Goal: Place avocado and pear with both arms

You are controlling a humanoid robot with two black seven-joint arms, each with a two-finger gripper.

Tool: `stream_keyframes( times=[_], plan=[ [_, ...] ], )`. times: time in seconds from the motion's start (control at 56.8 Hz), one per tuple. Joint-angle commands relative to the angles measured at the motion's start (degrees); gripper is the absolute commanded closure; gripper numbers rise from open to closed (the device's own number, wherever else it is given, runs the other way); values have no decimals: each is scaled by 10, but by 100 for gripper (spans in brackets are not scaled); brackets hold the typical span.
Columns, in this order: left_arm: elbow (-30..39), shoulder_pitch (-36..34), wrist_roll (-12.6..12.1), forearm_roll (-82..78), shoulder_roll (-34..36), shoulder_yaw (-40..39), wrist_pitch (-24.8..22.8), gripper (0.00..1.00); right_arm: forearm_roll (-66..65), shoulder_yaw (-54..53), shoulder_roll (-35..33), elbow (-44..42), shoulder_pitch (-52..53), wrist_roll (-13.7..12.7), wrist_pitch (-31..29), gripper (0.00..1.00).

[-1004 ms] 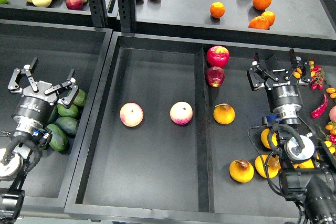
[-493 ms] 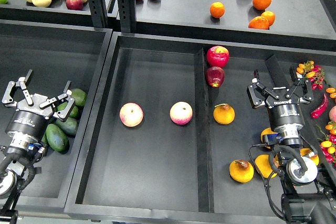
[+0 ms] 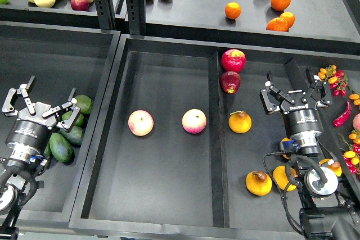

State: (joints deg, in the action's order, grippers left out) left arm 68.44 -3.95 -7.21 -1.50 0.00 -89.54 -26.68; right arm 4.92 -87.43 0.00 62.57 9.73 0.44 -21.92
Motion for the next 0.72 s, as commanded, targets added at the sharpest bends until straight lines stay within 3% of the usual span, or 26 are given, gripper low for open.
stream_keyframes(
  times=[0.0, 0.705],
  plan=[
    [1, 1, 0, 0, 0, -1, 0, 0, 0, -2, 0, 7, -6, 0, -1, 1],
    [3, 5, 0, 1, 0, -1, -5, 0, -1, -11, 0, 11, -12, 1, -2, 1]
  ],
)
